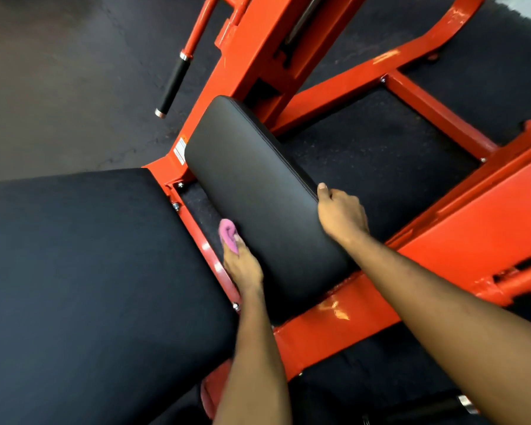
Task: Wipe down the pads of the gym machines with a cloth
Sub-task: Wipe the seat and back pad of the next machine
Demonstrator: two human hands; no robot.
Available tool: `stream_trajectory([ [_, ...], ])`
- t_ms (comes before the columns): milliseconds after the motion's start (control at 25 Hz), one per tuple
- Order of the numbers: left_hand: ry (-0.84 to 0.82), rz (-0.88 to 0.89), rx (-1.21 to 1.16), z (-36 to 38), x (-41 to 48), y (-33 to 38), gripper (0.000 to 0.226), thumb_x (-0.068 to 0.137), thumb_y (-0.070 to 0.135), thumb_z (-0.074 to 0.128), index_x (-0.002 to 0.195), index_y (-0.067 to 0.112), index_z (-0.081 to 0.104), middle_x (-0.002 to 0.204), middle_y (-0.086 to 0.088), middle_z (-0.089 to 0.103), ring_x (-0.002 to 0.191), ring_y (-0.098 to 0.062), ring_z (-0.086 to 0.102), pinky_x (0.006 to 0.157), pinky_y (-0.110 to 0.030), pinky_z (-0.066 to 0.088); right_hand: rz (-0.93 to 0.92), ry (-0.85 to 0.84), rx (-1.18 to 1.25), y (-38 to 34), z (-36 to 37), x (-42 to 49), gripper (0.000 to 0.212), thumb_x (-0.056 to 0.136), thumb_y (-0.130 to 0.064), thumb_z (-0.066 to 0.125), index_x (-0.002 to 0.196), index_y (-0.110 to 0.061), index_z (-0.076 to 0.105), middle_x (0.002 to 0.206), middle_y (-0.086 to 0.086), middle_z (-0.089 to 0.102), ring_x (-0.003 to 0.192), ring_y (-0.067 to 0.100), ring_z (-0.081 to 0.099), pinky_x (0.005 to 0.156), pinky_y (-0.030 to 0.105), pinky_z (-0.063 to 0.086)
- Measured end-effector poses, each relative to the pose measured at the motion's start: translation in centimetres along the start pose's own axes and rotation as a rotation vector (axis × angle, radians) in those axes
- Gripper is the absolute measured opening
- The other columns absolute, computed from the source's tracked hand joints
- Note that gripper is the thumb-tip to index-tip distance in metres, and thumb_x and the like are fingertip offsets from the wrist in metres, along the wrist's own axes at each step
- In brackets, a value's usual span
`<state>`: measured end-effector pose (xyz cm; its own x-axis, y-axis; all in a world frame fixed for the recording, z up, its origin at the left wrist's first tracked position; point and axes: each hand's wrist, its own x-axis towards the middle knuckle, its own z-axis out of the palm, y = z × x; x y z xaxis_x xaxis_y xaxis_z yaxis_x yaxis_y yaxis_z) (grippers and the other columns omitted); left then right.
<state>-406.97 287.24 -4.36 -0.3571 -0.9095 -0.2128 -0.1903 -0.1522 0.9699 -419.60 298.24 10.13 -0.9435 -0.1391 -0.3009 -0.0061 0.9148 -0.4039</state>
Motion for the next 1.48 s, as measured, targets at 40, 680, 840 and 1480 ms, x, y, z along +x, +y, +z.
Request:
stream_trajectory([
  [40,-0.011,-0.056,-0.038,-0.5,-2.9,-1.1,0.036,0.102,0.021,0.041,0.127,0.043,0.054,0.125,0.010,0.064,0.114,-0.015,0.060,0.109,-0.037,0.043,-0.021,0.013,0.023,0.0,0.1,-0.1,0.058,0.107,-0.051,0.026,0.123,-0.012,0.065,0.120,0.020,0.065,0.112,0.041,0.059,0.089,0.043,0.044],
  [680,-0.032,-0.055,0.038,-2.1,-15.8,-1.6,0.036,0.102,0.034,0.040,0.134,0.029,0.055,0.122,0.003,0.068,0.114,-0.024,0.063,0.100,-0.028,0.045,-0.523,0.538,-0.576,17.5,-3.5,-6.5,0.055,0.097,-0.026,0.049,0.150,-0.010,0.046,0.167,0.006,0.026,0.156,0.023,0.013,0.125,0.049,0.011],
  [840,0.065,0.178,-0.020,-4.0,-19.8,4.9,0.029,0.102,0.009,0.048,0.114,0.033,0.060,0.094,0.025,0.067,0.084,0.003,0.067,0.071,-0.003,0.040,-0.534,0.574,-0.589,17.8,-4.1,-6.1,0.060,0.095,-0.028,0.038,0.151,-0.008,0.044,0.166,0.009,0.026,0.154,0.023,0.019,0.123,0.046,0.017],
  [1480,-0.610,1.637,1.163,-3.3,-11.9,1.5,0.058,0.086,0.021,0.052,0.144,0.024,0.049,0.159,0.000,0.035,0.148,-0.031,0.025,0.112,-0.066,0.027,-0.460,0.713,-0.371,17.4,-3.6,-5.9,0.055,0.102,-0.022,0.043,0.151,0.001,0.038,0.165,0.020,0.024,0.156,0.033,0.014,0.126,0.053,0.009],
])
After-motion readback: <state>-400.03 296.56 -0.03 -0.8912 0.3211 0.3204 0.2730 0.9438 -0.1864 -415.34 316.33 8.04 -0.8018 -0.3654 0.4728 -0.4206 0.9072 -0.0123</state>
